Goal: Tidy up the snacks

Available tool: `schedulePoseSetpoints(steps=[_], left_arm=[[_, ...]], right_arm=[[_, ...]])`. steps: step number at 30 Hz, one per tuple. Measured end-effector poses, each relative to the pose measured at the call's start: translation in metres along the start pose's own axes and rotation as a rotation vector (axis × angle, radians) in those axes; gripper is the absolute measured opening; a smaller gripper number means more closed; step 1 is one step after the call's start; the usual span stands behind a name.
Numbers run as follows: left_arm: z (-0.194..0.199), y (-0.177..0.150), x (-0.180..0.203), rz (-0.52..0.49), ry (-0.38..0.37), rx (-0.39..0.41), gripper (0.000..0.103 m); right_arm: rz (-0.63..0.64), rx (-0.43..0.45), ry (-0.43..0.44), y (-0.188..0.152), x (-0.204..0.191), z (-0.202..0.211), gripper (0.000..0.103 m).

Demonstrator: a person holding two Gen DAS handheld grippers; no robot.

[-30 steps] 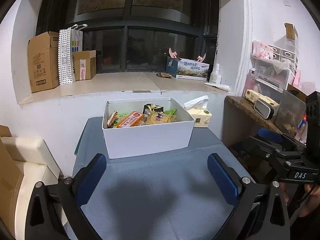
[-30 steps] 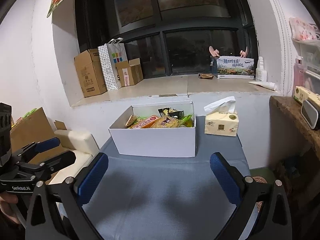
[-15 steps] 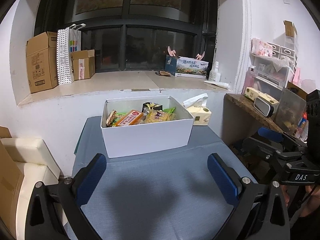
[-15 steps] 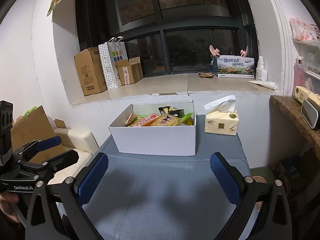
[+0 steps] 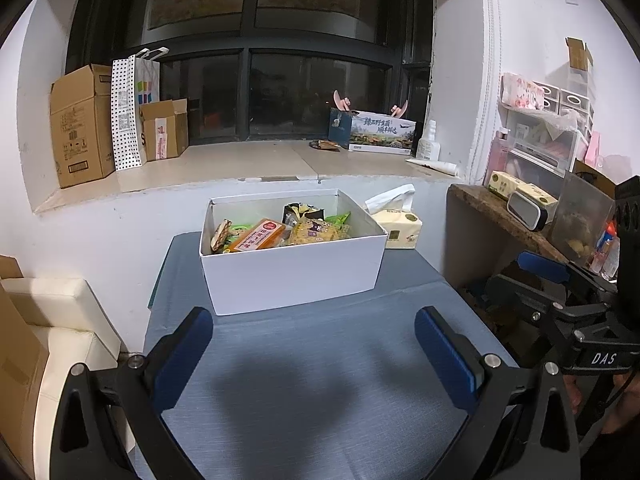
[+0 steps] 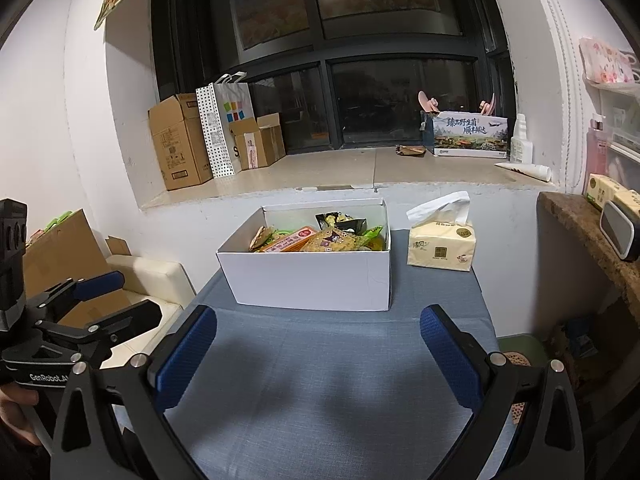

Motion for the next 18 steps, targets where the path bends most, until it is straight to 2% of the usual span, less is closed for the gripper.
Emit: schedulePoseSetpoints(steps=[18], left_arm=[[0.0,0.0001,-0.0019,-0.006,0.007,0.002,0.103]], right_arm=[[-0.002,-0.001,-0.006,-0.0013,-0.0007,0.0012,0.103]])
Point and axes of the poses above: each gripper's, at about its wrist camera, not at the fingertips, and z roughly against the way its jaws point, x to its right, y to its top, the point moved 5 cm from there along -z, roughly the way its jaws point, and after that the axes turned 14 degrees about -x, right-handed, at the moved point
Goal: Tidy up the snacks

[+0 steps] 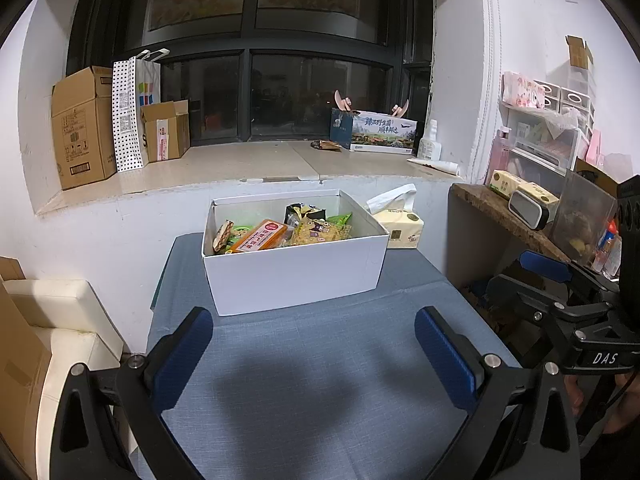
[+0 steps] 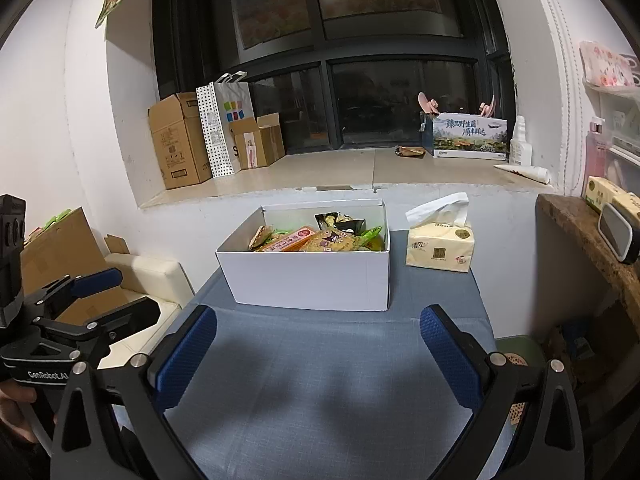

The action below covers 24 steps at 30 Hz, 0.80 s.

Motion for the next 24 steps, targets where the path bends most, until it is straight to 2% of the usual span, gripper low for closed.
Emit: schedulePoseSetpoints(steps=[24], left_arm=[[0.0018,-0.0023,0.0,-0.003,0.006,-0.004,0.103]], right_arm=[[0.005,-0.006,-0.002,-0.002,-0.0019,-0.0021,0.103]])
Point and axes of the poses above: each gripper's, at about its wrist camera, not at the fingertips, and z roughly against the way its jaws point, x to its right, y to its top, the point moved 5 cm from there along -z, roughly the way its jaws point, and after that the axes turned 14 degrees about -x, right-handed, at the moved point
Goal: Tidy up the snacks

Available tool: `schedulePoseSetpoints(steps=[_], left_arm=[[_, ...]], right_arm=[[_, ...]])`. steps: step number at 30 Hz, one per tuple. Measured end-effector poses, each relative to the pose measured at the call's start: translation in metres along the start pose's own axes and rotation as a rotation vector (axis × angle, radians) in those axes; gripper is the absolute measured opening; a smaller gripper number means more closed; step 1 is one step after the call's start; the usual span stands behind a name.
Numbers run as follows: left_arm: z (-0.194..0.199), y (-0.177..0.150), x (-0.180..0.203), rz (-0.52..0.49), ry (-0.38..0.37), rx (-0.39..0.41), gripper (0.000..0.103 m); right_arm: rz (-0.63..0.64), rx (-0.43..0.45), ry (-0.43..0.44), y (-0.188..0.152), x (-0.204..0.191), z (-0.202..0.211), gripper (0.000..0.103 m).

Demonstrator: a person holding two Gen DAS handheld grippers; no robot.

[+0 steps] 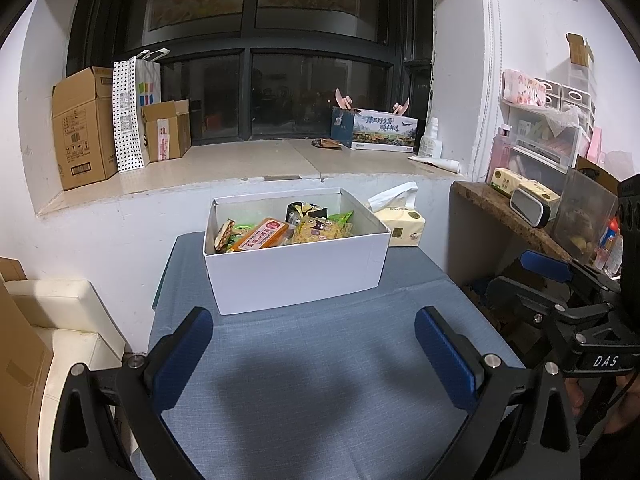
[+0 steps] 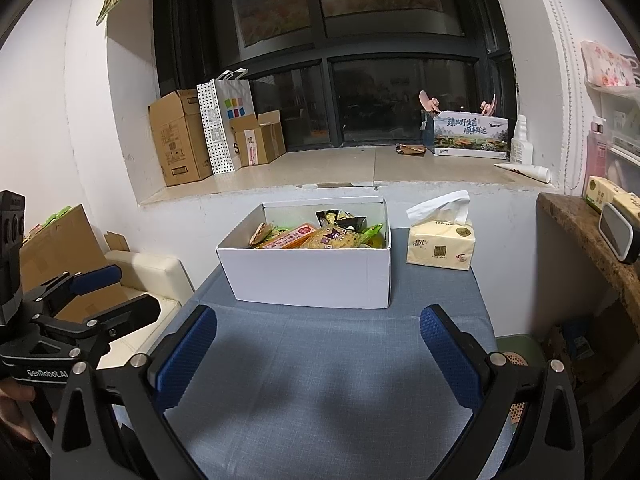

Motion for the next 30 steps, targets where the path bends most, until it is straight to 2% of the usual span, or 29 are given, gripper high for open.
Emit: schedulePoseSetpoints(steps=[30], left_arm=[[0.0011,-0.0002,-0.0013,-0.012,-0.005,-0.002,0.103]], right_arm=[[-0.001,-0.008,-0.001,-0.0035,-0.0015,-0.003,0.103]])
Point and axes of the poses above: each gripper's, at about its wrist camera, not at the fingertips, and z roughly against the way its jaws point, x to its right, y to its top, the point moved 5 cm from there along -z, roughly the way its jaws point, and after that the axes turned 14 degrees about -x, right-handed, at the moved point
